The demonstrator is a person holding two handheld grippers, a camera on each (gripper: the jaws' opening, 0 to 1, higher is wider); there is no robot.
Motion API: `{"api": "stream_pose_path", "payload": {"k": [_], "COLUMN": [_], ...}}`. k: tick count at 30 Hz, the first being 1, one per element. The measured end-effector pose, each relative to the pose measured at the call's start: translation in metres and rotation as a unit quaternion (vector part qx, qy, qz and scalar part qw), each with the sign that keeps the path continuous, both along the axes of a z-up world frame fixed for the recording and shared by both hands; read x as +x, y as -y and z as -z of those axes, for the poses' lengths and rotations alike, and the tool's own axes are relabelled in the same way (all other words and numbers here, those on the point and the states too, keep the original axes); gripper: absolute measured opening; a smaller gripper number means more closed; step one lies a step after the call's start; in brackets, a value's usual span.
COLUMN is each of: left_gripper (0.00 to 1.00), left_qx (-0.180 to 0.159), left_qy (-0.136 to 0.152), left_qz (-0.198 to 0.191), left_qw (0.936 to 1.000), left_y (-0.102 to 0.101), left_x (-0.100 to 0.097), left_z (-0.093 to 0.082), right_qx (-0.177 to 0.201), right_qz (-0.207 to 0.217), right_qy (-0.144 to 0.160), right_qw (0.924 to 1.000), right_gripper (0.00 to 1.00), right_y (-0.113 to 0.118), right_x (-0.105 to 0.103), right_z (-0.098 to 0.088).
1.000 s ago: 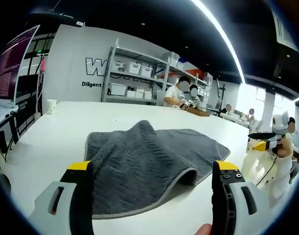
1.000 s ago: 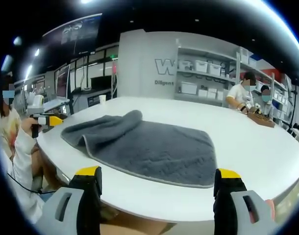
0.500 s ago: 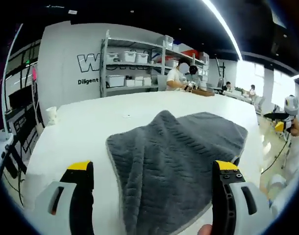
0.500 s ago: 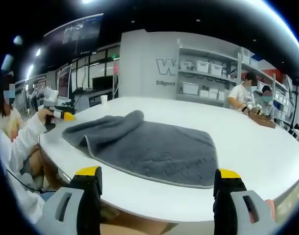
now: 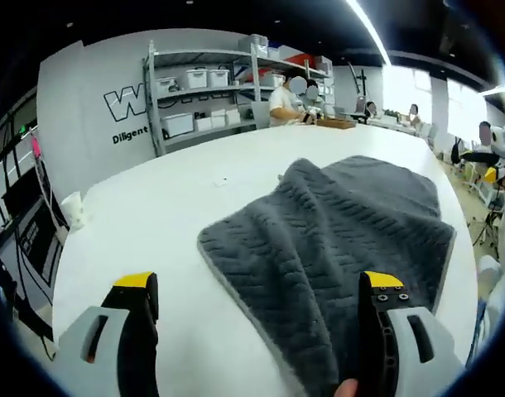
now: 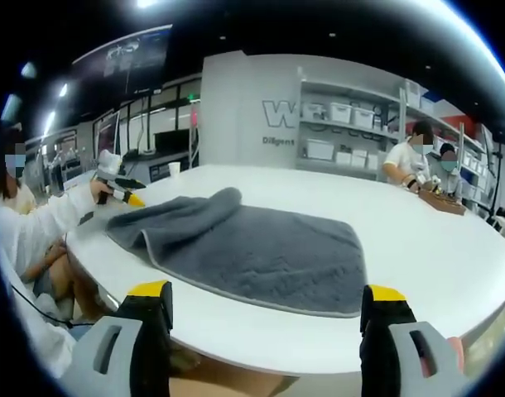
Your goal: Open the folded towel by lifting each exposed corner and separating the folded layers until the towel lies flat within the target outline without major curled edges
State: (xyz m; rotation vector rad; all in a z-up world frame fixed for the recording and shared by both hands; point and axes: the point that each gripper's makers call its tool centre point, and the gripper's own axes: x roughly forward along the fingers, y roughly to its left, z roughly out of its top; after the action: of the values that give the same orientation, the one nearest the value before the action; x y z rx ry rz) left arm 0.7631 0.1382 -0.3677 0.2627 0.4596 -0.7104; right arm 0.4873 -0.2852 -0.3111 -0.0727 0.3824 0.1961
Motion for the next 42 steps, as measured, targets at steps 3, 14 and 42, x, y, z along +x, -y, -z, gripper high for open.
{"api": "stream_pose_path", "payload": {"k": [3, 14, 42], "left_gripper": [1.0, 0.93, 0.32], "left_qx": [0.006, 0.016, -0.038], "left_qy": [-0.001, -0.01, -0.05], "left_qz": [-0.006, -0.041, -0.074], "left_qw": [1.0, 0.999, 0.9953], "left_y": [-0.006, -0.008, 0.008], "left_x": [0.017, 0.067, 0.109], "left_z": [0.004, 0.018, 0.051], "right_qx": [-0.001, -0.005, -0.004], "right_qz": [0.0, -0.001, 0.003], "right_qy": [-0.001, -0.004, -0.021], "right_qw": [1.0, 1.0, 0.9998], "right_gripper": [0.94, 0.93, 0.92], "right_y": [0.0, -0.001, 0.006], "right_x": [0.0, 0.001, 0.008], "right_z": [0.0, 0.003, 0.015]}}
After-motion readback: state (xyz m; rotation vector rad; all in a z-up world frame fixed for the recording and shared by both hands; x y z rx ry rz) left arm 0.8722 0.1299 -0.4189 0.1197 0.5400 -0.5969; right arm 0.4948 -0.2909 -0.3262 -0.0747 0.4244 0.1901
